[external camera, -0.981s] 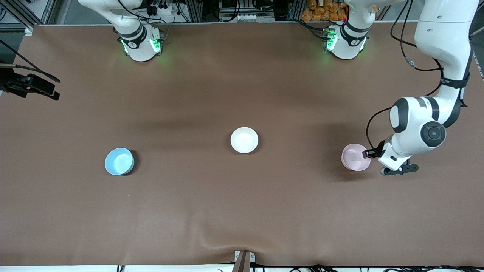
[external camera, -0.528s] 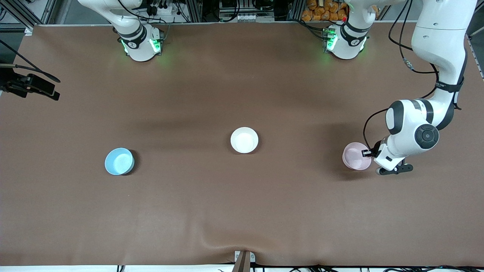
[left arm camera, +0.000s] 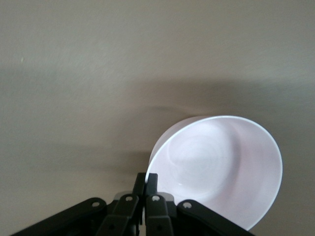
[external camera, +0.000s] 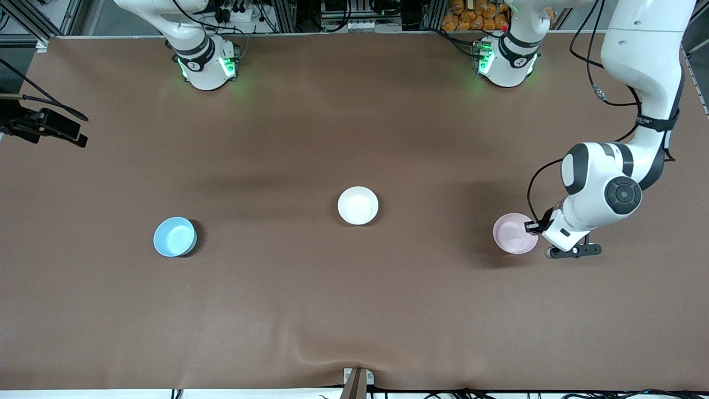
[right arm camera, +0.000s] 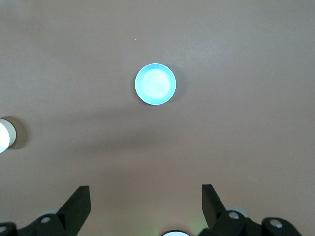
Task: Stack pink and blue bowls on white bowl
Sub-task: 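Close the left gripper on the pink bowl rim, then carry the pink bowl with the left gripper onto the white bowl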
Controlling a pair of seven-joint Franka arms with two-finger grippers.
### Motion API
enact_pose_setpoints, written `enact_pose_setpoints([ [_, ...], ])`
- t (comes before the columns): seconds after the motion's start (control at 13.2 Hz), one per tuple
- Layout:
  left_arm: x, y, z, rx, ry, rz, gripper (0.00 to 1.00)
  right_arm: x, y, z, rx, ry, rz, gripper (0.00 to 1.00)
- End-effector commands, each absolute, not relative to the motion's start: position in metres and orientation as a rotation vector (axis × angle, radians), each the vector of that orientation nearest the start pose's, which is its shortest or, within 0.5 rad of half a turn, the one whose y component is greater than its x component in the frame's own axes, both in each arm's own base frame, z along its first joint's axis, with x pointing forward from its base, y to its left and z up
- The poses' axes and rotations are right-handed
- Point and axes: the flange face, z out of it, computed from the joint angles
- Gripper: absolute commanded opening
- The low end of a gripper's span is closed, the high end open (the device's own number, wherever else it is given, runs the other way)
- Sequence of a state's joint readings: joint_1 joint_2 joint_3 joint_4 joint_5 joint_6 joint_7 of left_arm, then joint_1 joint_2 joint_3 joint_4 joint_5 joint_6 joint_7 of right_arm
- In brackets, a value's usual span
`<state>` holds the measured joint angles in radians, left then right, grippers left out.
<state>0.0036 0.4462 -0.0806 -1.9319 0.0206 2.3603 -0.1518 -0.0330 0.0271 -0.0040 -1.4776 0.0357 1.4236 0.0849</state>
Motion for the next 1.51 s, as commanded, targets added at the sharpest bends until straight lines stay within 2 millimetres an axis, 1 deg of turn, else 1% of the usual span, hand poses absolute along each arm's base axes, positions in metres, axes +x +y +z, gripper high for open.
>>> enact_pose_setpoints([
  [0.0, 0.626, -0.077, 0.296, -3.182, -0.124, -0.056, 0.0, 0.544, -0.017, 0.645, -3.101, 0.206, 0.121, 1.0],
  [0.15, 0.631, -0.121, 0.32, -3.208, -0.176, -0.038, 0.0, 0.546, -0.017, 0.644, -3.104, 0.207, 0.114, 1.0],
  [0.3, 0.632, -0.181, 0.344, -3.251, -0.192, -0.06, 0.0, 0.55, -0.019, 0.639, -3.105, 0.213, 0.118, 1.0],
  [0.38, 0.63, -0.204, 0.35, -3.261, -0.21, -0.072, 0.0, 0.551, -0.02, 0.638, -3.105, 0.215, 0.116, 1.0],
  [0.45, 0.628, -0.228, 0.348, -3.27, -0.193, -0.069, 0.0, 0.552, -0.022, 0.635, -3.104, 0.22, 0.125, 1.0],
  [0.53, 0.626, -0.255, 0.35, -3.283, -0.183, -0.076, 0.0, 0.553, -0.024, 0.634, -3.104, 0.225, 0.128, 1.0],
  [0.6, 0.621, -0.282, 0.349, -3.29, -0.208, -0.071, 0.0, 0.557, -0.025, 0.627, -3.103, 0.227, 0.147, 1.0],
  [0.68, 0.619, -0.298, 0.35, -3.295, -0.25, -0.071, 0.0, 0.563, -0.025, 0.616, -3.105, 0.221, 0.175, 1.0],
  [0.75, 0.614, -0.319, 0.353, -3.306, -0.228, -0.078, 0.0, 0.566, -0.027, 0.613, -3.114, 0.228, 0.171, 1.0],
  [0.83, 0.605, -0.339, 0.351, -3.31, -0.181, -0.07, 0.0, 0.577, -0.025, 0.599, -3.123, 0.218, 0.171, 1.0],
  [0.91, 0.603, -0.345, 0.349, -3.311, -0.169, -0.065, 0.0, 0.586, -0.022, 0.585, -3.128, 0.202, 0.183, 1.0],
  [0.98, 0.605, -0.348, 0.344, -3.315, -0.179, -0.058, 0.0, 0.592, -0.02, 0.572, -3.144, 0.201, 0.214, 1.0],
  [1.06, 0.601, -0.364, 0.343, -3.321, -0.173, -0.056, 0.0, 0.595, -0.026, 0.568, -3.168, 0.214, 0.21, 1.0],
  [1.13, 0.588, -0.392, 0.335, -3.323, -0.144, -0.034, 0.0, 0.604, -0.036, 0.563, -3.165, 0.238, 0.15, 1.0],
  [1.21, 0.584, -0.411, 0.333, -3.329, -0.143, -0.035, 0.0, 0.613, -0.047, 0.561, -3.16, 0.268, 0.068, 1.0],
  [1.28, 0.578, -0.424, 0.331, -3.33, -0.148, -0.032, 0.0, 0.621, -0.061, 0.553, -3.15, 0.303, 0.034, 1.0],
  [1.36, 0.573, -0.431, 0.327, -3.325, -0.157, -0.021, 0.0, 0.627, -0.066, 0.538, -3.148, 0.31, 0.056, 1.0],
  [1.43, 0.57, -0.432, 0.323, -3.32, -0.164, -0.009, 0.0, 0.629, -0.068, 0.522, -3.153, 0.293, 0.107, 1.0],
])
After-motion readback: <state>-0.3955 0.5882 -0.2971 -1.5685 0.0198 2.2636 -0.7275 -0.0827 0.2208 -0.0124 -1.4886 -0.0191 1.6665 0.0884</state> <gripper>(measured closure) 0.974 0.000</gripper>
